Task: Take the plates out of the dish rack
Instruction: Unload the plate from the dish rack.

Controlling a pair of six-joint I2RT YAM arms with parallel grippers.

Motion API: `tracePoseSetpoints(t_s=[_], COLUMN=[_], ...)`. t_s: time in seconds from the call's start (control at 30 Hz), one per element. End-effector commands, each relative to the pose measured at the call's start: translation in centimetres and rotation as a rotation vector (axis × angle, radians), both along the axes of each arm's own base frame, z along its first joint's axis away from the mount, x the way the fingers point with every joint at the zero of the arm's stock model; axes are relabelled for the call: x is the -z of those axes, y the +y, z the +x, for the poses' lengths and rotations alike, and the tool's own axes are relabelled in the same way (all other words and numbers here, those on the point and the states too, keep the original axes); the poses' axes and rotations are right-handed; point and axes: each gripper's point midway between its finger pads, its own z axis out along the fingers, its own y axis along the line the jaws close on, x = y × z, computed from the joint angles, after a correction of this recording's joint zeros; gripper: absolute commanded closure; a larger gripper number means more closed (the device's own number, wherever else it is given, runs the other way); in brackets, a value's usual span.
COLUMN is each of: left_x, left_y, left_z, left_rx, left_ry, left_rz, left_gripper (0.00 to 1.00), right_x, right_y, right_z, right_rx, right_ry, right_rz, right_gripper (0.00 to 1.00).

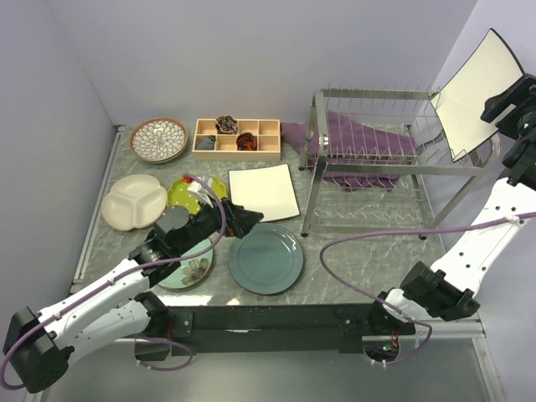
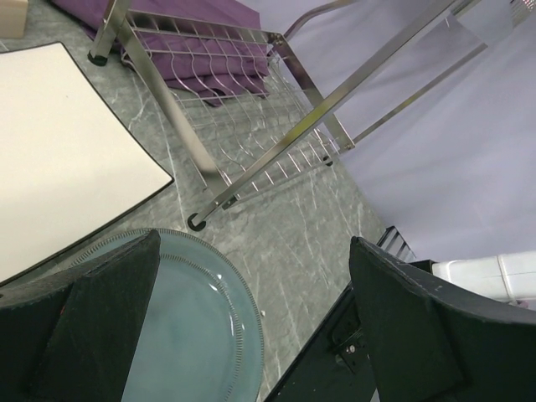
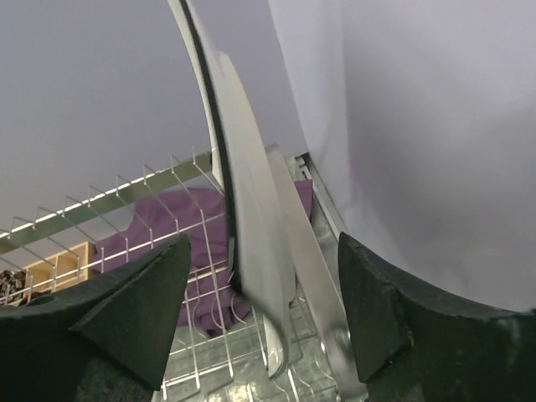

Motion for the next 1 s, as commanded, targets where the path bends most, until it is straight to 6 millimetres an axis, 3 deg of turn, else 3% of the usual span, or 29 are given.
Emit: tracePoseSetpoints(t_s=[0.0,0.23,0.73,0.97], left_x=[-1.4,-1.3,-1.3,-2.1], left_y=[0.3,0.0,0.1,0.6], left_z=[-0.1,-0.3,-0.2,-0.3], left_rx=[-0.006,0.009,0.003,-0.022], left_ry=[-0.063,-0.064,-0.067,-0.081], left_rz=[-0.019,-0.020,-0.018,-0.040], left_gripper=[0.01,0.00,0.00,0.01], right_x=[-2.0,-1.3,0.9,0.7], right_y=[-0.1,-0.4,-1.0,-0.8], right_z=[0.7,1.8,3.8,4.3], right_rx=[-0.046,-0.086,-0.163,-0.202], right_ry=[-0.052,-0.055,-0.006,-0.007], right_rz=[-0.071,-0.125,-0.109,-0.114], right_gripper=[0.27,0.34,0.38,0.49])
